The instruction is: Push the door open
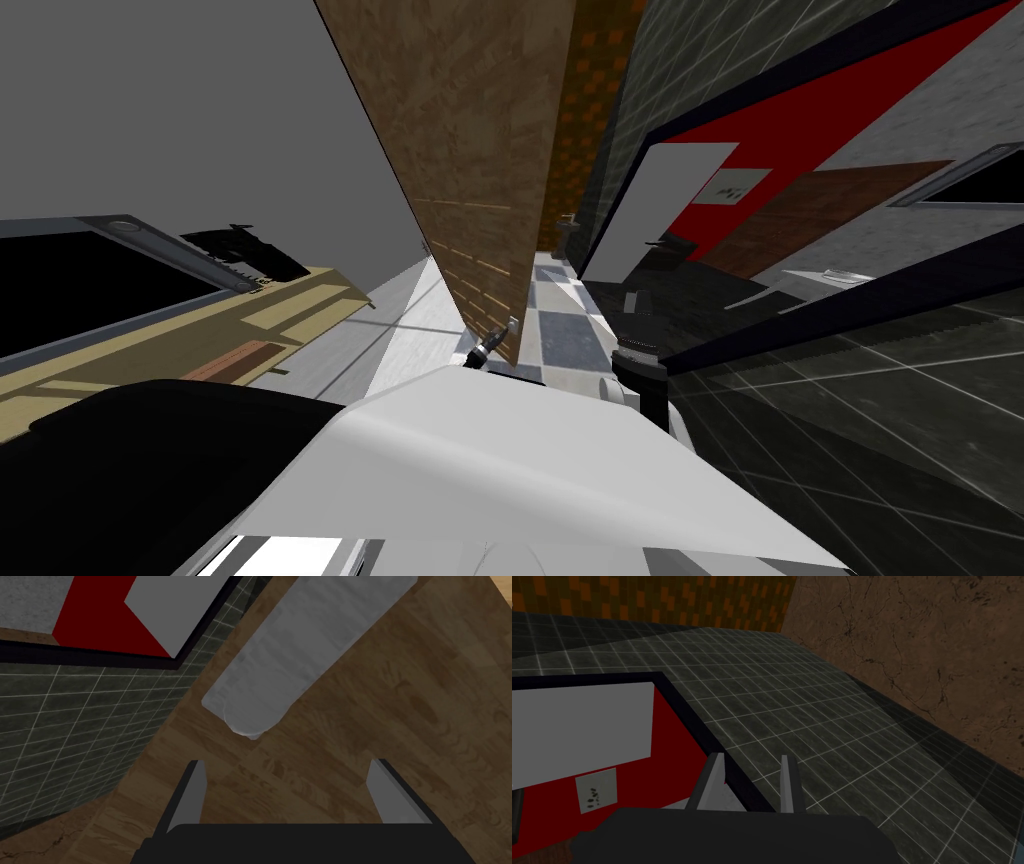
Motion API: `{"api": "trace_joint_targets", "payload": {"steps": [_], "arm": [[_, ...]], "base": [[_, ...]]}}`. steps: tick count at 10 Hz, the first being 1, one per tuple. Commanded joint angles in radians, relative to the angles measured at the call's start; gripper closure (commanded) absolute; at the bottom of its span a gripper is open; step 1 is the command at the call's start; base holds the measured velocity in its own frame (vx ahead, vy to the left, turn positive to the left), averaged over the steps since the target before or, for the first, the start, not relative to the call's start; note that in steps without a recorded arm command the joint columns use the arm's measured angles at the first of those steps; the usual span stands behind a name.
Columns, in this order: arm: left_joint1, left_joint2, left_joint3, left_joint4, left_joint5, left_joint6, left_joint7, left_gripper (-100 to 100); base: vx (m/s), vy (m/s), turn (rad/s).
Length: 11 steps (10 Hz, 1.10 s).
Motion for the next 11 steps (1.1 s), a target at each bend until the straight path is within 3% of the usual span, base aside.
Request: {"api": "trace_joint_targets", "payload": {"steps": [1, 4, 6, 9, 11], "arm": [[0.0, 0.018, 0.008, 0.006, -0.019, -0.016, -0.05, -100], [0.001, 0.03, 0.014, 0.007, -0.033, -0.024, -0.106, -100], [0.005, 0.054, 0.024, 0.01, -0.059, -0.041, -0.172, -100], [0.006, 0.065, 0.029, 0.011, -0.071, -0.049, -0.228, -100], [0.009, 0.087, 0.038, 0.013, -0.095, -0.064, -0.293, -100]], "base": [[-0.046, -0.047, 0.069], [-0.039, -0.036, 0.034], [-0.041, -0.042, 0.064], [-0.035, -0.032, 0.027], [-0.037, -0.037, 0.054]]}}
